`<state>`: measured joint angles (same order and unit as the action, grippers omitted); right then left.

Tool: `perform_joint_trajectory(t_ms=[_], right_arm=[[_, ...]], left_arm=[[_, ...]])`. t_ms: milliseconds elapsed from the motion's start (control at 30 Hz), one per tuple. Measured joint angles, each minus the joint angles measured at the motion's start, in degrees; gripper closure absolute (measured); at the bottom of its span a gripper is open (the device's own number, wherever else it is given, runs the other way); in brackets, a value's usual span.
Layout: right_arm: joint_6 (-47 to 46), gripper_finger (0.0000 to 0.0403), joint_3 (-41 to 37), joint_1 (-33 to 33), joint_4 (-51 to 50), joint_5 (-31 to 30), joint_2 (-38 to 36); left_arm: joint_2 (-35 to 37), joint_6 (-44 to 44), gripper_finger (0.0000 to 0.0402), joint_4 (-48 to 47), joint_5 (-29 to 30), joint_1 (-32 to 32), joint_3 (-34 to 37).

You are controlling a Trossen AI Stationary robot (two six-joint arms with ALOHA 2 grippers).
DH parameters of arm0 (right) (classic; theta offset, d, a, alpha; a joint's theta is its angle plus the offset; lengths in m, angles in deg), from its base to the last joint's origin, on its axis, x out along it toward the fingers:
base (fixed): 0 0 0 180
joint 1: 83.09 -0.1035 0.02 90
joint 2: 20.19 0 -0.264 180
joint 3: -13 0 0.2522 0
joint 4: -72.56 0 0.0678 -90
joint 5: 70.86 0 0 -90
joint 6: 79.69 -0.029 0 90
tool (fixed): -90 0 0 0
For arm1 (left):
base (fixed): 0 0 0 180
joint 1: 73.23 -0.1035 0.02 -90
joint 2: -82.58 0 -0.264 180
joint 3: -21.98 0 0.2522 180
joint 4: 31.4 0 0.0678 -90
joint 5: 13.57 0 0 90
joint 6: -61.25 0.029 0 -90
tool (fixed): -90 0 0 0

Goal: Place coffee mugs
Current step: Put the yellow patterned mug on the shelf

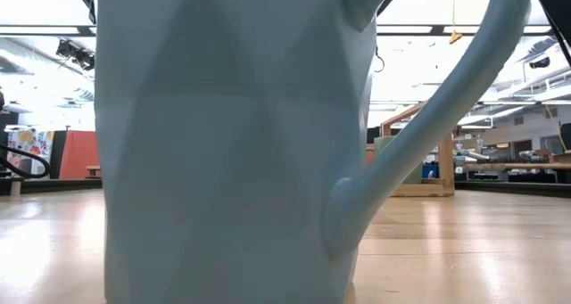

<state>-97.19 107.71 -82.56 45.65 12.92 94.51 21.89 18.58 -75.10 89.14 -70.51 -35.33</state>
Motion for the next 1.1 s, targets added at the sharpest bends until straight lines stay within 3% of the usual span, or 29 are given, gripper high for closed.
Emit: perform_joint_trajectory(t_ms=[200,467,767,967,1100], right_arm=[[4.05,0.0369,-0.16,0.71,-2.90,0.11,-1.90],[9.09,0.0370,-0.17,6.17,-11.68,1.79,-10.46],[20.63,0.0370,-0.07,18.19,-13.36,1.95,-19.18],[28.19,0.0370,-0.04,27.67,-11.26,1.87,-19.51],[29.38,0.0370,-0.07,32.62,-10.28,5.06,-18.31]], left_arm=[[0.00,-0.08,0.0225,0.16,0.15,0.02,0.00],[0.00,-0.15,0.0225,0.22,0.17,0.00,0.00],[0.00,-0.12,0.0225,0.16,0.17,0.00,0.00],[0.00,-0.13,0.0225,0.16,0.17,0.00,0.00],[0.02,-0.11,0.0225,0.24,0.24,0.00,0.00]])
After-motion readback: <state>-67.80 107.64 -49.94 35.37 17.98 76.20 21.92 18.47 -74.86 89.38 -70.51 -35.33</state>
